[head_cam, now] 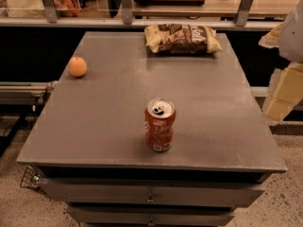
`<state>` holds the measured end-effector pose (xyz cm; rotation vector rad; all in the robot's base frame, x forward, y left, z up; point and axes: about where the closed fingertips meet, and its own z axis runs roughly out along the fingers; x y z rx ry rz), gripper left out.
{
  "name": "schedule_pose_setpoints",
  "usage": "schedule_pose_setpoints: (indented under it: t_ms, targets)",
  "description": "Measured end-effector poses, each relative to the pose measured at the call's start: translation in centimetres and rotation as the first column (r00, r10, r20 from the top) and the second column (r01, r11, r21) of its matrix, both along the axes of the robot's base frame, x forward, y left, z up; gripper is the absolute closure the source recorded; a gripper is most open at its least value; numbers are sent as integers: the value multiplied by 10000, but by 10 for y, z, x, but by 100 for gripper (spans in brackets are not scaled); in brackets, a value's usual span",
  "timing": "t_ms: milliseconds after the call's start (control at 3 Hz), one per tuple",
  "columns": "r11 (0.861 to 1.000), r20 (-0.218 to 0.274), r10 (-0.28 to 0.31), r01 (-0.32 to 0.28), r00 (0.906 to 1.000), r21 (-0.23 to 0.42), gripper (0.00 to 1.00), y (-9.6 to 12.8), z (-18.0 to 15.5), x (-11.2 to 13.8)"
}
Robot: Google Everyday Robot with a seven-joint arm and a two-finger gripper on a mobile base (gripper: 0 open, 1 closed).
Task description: Knock coke can over
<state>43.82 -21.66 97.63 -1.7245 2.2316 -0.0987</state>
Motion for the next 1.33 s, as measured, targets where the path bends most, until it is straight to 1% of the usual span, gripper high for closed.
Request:
schedule_pose_setpoints:
  t_ms: [333,667,1000,1333]
  targets:
    - [10000,2,0,0,10000,0,0,0,0,0]
    - [9981,77,-66,62,9999,608,0,4,-8,-2]
    - [9673,206,-151,94,9997,2533,0,24,-35,-5]
    - [9043,442,-105,-94,9990,4268,0,55,-51,1]
